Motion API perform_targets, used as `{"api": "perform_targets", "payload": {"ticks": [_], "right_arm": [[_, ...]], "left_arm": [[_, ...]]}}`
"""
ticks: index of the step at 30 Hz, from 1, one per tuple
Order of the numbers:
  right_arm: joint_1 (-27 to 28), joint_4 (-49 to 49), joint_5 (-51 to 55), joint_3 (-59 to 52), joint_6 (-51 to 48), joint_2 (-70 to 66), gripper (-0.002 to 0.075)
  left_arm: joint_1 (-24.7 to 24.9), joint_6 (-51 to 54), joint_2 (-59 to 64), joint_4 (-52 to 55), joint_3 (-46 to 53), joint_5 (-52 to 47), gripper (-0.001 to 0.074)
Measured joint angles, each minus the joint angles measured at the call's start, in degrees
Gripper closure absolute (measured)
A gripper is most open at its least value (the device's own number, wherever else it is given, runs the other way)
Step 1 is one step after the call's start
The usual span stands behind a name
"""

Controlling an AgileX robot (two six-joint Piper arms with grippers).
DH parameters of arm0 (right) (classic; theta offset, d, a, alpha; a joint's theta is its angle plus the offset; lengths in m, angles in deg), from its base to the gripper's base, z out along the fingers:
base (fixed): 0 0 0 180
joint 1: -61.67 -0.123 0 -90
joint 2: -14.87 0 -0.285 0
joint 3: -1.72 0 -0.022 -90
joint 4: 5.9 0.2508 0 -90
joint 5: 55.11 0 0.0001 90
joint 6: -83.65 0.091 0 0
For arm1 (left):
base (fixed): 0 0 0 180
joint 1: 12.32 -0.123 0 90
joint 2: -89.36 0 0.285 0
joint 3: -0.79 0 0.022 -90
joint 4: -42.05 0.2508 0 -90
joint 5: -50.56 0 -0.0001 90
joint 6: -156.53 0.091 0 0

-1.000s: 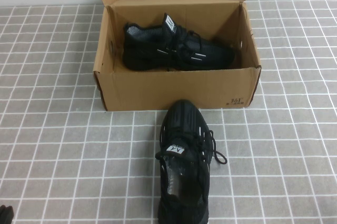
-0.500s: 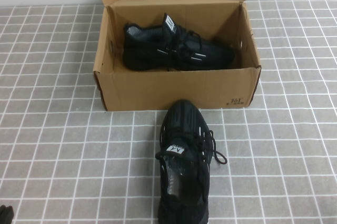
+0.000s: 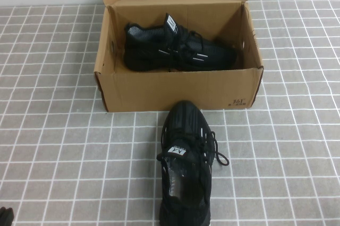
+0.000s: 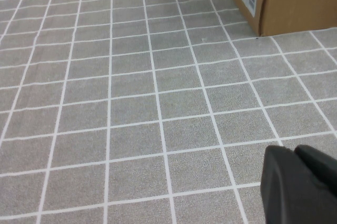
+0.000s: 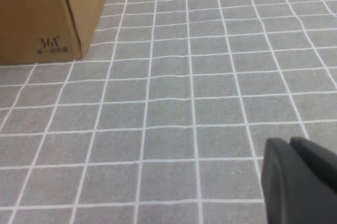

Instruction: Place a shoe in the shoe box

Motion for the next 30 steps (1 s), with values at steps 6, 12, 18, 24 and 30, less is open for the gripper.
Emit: {"api": "perform_targets", "payload": {"ticks": [6,12,18,24,30], "right_arm": [[0.0,0.0,0.0,0.0,0.0,0.0,0.0742],[0.0,0.0,0.0,0.0,0.0,0.0,0.0742],[0.0,0.0,0.0,0.0,0.0,0.0,0.0742],[0.0,4.6,-4.2,0.0,0.0,0.0,0.0742],[0.0,23.2,-11.5,0.0,0.0,0.0,0.0742]], "left_arm": [[0.0,0.0,0.0,0.0,0.0,0.0,0.0736],[0.0,0.0,0.0,0.0,0.0,0.0,0.0736],[0.0,0.0,0.0,0.0,0.0,0.0,0.0736],[0.0,0.0,0.0,0.0,0.0,0.0,0.0736],[0.0,0.0,0.0,0.0,0.0,-0.1,0.0736]]}}
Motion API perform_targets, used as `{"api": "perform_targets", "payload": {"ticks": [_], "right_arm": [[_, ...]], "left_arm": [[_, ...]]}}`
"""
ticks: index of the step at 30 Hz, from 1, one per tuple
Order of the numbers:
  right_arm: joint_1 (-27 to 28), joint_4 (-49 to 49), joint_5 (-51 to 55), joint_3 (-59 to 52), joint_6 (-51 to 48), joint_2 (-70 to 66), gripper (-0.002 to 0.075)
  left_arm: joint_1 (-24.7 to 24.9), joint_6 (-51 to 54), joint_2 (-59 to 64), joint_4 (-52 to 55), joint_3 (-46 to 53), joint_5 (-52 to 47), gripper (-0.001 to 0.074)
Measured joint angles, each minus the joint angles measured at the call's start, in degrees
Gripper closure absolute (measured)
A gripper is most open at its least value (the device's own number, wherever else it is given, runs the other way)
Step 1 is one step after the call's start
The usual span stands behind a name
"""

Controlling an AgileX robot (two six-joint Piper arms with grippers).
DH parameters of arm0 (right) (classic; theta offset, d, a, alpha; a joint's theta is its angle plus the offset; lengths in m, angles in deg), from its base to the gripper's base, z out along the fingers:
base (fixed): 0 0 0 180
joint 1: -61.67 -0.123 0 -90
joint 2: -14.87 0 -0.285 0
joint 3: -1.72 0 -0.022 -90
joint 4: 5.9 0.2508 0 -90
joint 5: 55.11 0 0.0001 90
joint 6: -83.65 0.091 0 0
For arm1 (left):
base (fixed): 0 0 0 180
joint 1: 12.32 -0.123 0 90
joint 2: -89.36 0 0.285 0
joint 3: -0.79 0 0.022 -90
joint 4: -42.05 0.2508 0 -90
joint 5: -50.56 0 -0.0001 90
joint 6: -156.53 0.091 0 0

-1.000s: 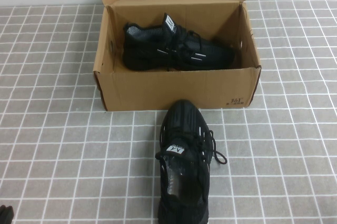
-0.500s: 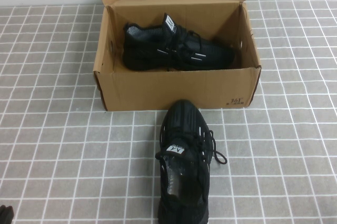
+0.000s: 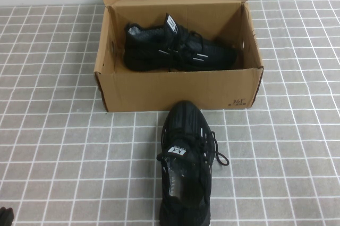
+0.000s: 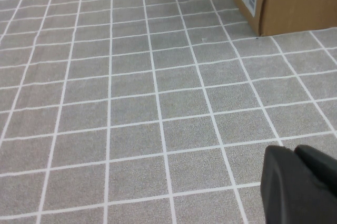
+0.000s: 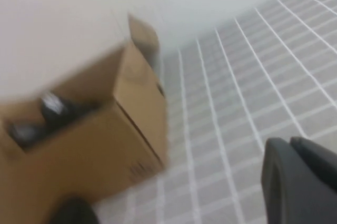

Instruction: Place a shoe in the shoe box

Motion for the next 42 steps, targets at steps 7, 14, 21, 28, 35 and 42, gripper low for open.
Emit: {"api": "perform_targets", "payload": {"ticks": [7,14,21,28,35,42], "right_arm": [[0.0,16.4,-6.3,0.0,0.0,0.0,0.0742],[0.0,18.2,4.3,2.5,0.0,0.0,0.0742],[0.0,13.7,29.8,18.7,-3.0,-14.6,0.0742],[0.0,6.2,45.0,33.5,-9.5,-34.0,0.0742],[-0.8,0.7,48.3,46.4,-13.1,-52.5,0.0742],[-13.3,-3.9,48.6,58.1,-11.4,-67.1,0.0742]], "left_arm": [[0.0,0.0,0.0,0.0,0.0,0.0,0.0736],[0.0,0.0,0.0,0.0,0.0,0.0,0.0736],[0.0,0.0,0.0,0.0,0.0,0.0,0.0736],[0.0,0.0,0.0,0.0,0.0,0.0,0.0736],[0.0,0.0,0.0,0.0,0.0,0.0,0.0736],[0.0,0.0,0.0,0.0,0.0,0.0,0.0736]]}}
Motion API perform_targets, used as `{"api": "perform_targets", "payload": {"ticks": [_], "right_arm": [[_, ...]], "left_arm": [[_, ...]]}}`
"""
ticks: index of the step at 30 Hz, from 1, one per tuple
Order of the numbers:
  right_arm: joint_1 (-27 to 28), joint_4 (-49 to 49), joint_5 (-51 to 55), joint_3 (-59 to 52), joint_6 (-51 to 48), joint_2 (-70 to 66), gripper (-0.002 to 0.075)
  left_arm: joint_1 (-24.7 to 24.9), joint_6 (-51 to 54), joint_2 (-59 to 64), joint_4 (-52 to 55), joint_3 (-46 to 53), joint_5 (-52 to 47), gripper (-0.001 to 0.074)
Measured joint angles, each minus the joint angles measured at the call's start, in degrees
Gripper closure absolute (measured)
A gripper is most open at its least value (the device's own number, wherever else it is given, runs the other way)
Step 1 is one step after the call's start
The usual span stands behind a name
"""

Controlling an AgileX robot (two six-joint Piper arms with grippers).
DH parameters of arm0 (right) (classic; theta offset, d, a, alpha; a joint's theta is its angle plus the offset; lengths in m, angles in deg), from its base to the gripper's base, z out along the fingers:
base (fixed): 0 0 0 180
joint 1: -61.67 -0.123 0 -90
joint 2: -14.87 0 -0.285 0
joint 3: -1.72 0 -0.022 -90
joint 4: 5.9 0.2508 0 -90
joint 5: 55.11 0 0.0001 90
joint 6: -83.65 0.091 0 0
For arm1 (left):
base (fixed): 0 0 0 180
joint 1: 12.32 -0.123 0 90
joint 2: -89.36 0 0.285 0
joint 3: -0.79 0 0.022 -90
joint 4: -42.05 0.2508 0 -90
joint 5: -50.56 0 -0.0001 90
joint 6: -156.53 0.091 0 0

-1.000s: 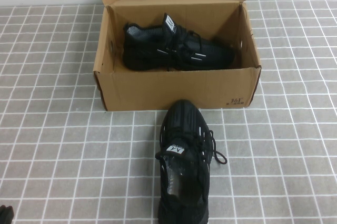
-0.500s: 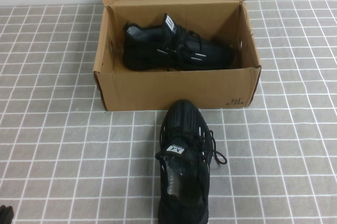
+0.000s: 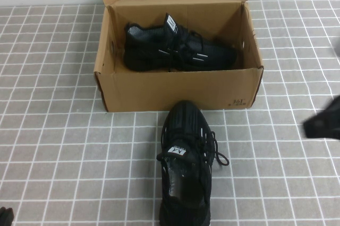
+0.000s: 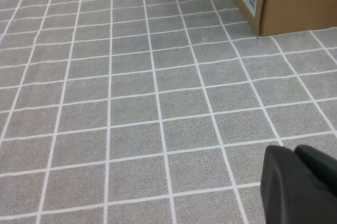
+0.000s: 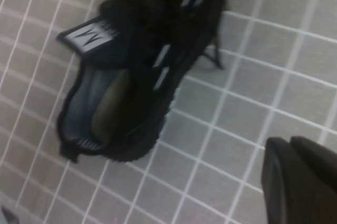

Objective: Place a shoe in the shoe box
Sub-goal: Pick up the shoe from the table

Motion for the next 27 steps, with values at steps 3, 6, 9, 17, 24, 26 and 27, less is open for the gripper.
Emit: {"api": "perform_targets", "payload": {"ticks": [3,6,9,17,24,26,27], "right_arm": [[-8.2,-3.4,0.0,4.1,2.5,-4.5,0.0742],[-16.9,-6.5,0.0,7.5,3.4,-8.6,0.0742],[-25.0,-9.5,0.0,10.2,3.4,-12.9,0.0742],[-37.8,-17.8,-1.8,12.8,-2.4,-20.7,0.0646],[-38.1,-21.6,-7.2,12.8,-3.4,-21.8,0.0328],[-38.1,-23.3,-9.7,12.8,-3.4,-21.9,0.0278],[-38.1,-23.8,-11.0,12.8,-3.4,-21.9,0.0269]], "left_arm": [[0.0,0.0,0.0,0.0,0.0,0.0,0.0736],[0.0,0.0,0.0,0.0,0.0,0.0,0.0736],[0.0,0.0,0.0,0.0,0.0,0.0,0.0736],[0.0,0.0,0.0,0.0,0.0,0.0,0.0736],[0.0,0.0,0.0,0.0,0.0,0.0,0.0736],[0.0,0.0,0.0,0.0,0.0,0.0,0.0736],[0.0,0.0,0.0,0.0,0.0,0.0,0.0736]]}}
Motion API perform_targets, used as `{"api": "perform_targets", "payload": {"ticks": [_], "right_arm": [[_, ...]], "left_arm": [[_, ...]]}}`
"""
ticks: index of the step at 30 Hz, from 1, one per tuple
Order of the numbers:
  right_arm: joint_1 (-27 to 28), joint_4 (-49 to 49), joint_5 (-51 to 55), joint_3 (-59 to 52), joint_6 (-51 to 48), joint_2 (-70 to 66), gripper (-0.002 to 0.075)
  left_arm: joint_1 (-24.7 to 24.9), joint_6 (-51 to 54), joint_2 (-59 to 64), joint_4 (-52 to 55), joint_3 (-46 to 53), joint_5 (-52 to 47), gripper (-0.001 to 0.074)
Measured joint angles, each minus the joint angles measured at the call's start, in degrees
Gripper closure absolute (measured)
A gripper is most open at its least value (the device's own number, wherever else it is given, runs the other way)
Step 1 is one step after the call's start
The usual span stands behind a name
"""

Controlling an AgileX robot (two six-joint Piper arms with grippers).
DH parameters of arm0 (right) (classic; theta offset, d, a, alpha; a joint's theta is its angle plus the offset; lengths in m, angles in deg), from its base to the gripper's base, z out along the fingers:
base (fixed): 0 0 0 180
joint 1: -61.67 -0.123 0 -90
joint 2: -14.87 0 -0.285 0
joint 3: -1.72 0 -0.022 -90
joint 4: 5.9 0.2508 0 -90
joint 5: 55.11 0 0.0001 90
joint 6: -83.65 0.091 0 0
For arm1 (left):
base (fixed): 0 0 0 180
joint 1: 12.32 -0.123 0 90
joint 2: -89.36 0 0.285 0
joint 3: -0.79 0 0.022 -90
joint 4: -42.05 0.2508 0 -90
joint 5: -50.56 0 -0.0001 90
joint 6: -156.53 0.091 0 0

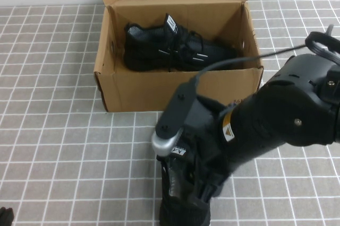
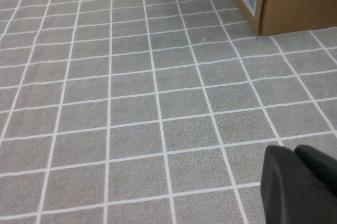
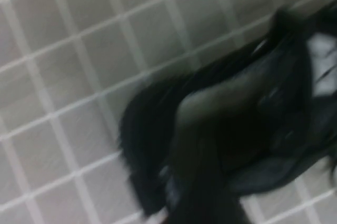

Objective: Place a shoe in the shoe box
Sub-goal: Pick up the shoe from the table

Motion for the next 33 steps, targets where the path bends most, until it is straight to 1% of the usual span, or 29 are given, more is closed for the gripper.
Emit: {"api": "perform_targets", "payload": {"ticks": [5,9,18,22,25,31,33], "right_arm": [[0.0,-2.0,-5.8,0.1,0.0,-1.3,0.0251],[0.0,-5.6,-8.2,0.2,0.0,-3.7,0.0249],[0.5,-11.7,-11.4,0.2,0.2,-8.2,0.0249],[0.5,-16.2,-12.7,0.2,4.1,-8.8,0.0249],[0.5,-18.8,-13.2,0.2,5.1,-9.5,0.0249],[0.5,-20.0,-13.9,0.2,5.3,-11.2,0.025],[0.5,-20.1,-14.0,0.2,5.3,-11.4,0.0274]], "left_arm": [[0.0,0.0,0.0,0.0,0.0,0.0,0.0736],[0.0,0.0,0.0,0.0,0.0,0.0,0.0736],[0.0,0.0,0.0,0.0,0.0,0.0,0.0736],[0.0,0.0,0.0,0.0,0.0,0.0,0.0736],[0.0,0.0,0.0,0.0,0.0,0.0,0.0736],[0.0,0.0,0.0,0.0,0.0,0.0,0.0736],[0.0,0.0,0.0,0.0,0.0,0.0,0.0736]]}}
